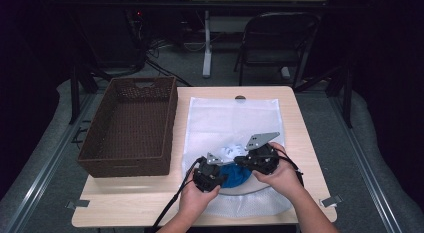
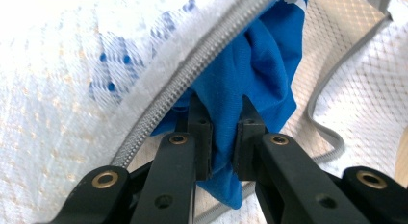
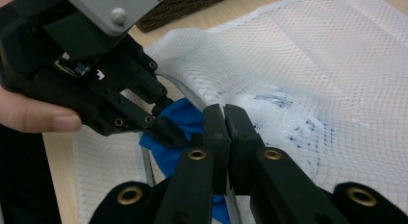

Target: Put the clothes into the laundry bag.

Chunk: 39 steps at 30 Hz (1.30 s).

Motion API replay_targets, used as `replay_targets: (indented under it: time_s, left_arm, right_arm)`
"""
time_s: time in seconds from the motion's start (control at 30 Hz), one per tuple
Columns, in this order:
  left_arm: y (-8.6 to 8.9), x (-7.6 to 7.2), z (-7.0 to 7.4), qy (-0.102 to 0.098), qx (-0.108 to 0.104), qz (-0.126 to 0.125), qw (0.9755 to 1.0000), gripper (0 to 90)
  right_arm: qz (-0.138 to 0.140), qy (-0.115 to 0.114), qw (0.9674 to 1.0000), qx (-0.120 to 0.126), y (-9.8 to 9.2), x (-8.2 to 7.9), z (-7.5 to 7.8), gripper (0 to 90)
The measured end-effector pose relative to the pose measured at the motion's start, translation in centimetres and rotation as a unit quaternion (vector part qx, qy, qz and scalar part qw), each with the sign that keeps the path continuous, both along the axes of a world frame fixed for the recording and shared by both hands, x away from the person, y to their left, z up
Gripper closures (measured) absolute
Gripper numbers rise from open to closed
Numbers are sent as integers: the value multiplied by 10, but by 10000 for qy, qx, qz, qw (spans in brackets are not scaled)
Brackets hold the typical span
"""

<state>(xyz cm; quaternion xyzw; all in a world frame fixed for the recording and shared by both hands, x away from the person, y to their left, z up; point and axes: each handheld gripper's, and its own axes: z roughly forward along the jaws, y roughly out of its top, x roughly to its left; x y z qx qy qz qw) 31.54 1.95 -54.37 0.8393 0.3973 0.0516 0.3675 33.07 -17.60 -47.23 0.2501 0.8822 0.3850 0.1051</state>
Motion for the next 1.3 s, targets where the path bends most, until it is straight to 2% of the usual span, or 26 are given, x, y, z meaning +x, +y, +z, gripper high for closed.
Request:
replay_targets:
  time_s: [0.47, 0.77, 1.13, 1.3]
  left_arm:
    - [-8, 11, 5, -50, 4, 124, 9999, 815]
    - [-11, 20, -1, -178, 64, 320, 9993, 815]
    - [-8, 27, -1, -188, -106, 520, 9984, 815]
    - [-7, 30, -2, -218, -102, 545, 9982, 815]
  right_arm:
    - [24, -8, 10000, -10, 1, 0, 0, 883]
    - [50, -1, 10000, -7, 2, -1, 0, 884]
    - [61, 8, 10000, 2, 2, -1, 0, 884]
    - [65, 18, 10000, -8, 3, -1, -1, 884]
